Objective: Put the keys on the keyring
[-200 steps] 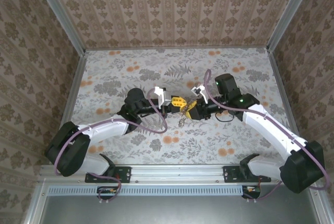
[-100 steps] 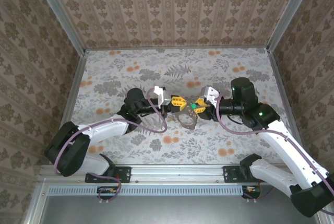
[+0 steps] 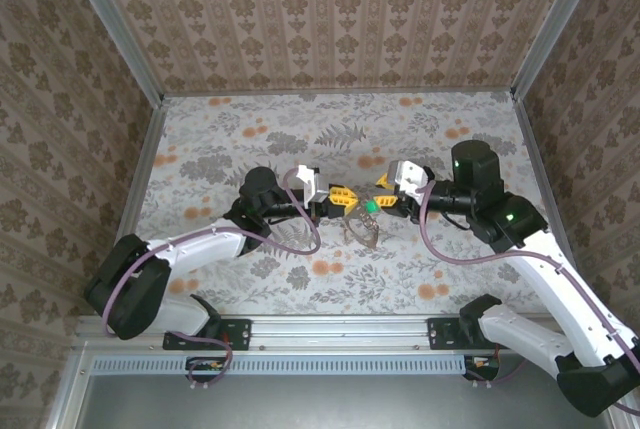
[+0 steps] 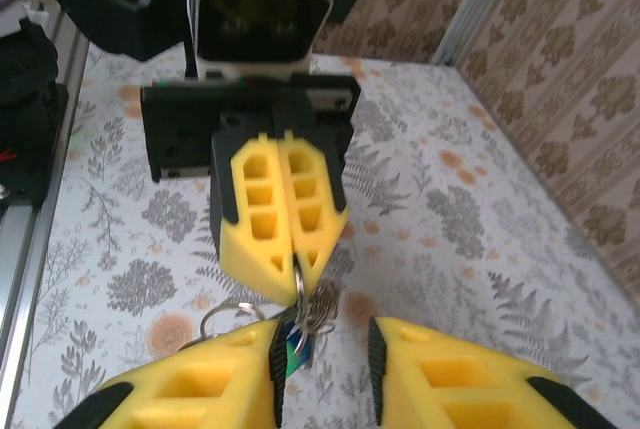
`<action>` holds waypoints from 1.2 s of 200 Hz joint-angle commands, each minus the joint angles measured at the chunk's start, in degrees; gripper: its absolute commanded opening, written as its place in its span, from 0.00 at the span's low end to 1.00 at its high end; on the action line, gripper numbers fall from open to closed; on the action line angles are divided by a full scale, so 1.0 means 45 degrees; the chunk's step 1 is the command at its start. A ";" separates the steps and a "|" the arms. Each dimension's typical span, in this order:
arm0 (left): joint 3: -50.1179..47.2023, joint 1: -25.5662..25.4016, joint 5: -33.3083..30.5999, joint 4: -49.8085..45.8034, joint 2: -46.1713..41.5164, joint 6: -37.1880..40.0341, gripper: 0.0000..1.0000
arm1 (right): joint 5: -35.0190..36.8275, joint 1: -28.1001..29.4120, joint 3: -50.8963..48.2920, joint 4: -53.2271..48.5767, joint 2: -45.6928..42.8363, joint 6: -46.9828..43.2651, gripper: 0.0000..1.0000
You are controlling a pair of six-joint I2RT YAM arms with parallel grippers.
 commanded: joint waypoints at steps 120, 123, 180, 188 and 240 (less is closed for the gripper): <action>0.0855 -0.0107 0.0857 -0.1361 -0.1090 0.1457 0.00 | -0.1491 0.0612 -0.0098 -0.0523 0.2022 0.0658 0.22; 0.0864 -0.0112 0.0856 -0.1376 -0.1088 0.1456 0.00 | -0.1515 0.0612 -0.0120 -0.0546 0.2033 0.0664 0.22; 0.0914 -0.0112 0.0916 -0.1162 -0.0946 0.1368 0.00 | -0.1668 0.0676 -0.0465 -0.0987 0.2291 0.0623 0.21; 0.0896 -0.0104 0.0915 -0.1116 -0.0930 0.1378 0.00 | -0.1650 0.0676 -0.0543 -0.0958 0.2317 0.0617 0.21; 0.0954 -0.0097 0.1133 -0.0930 -0.0757 0.1189 0.00 | -0.2196 0.0710 -0.0945 0.0005 0.2339 0.0717 0.19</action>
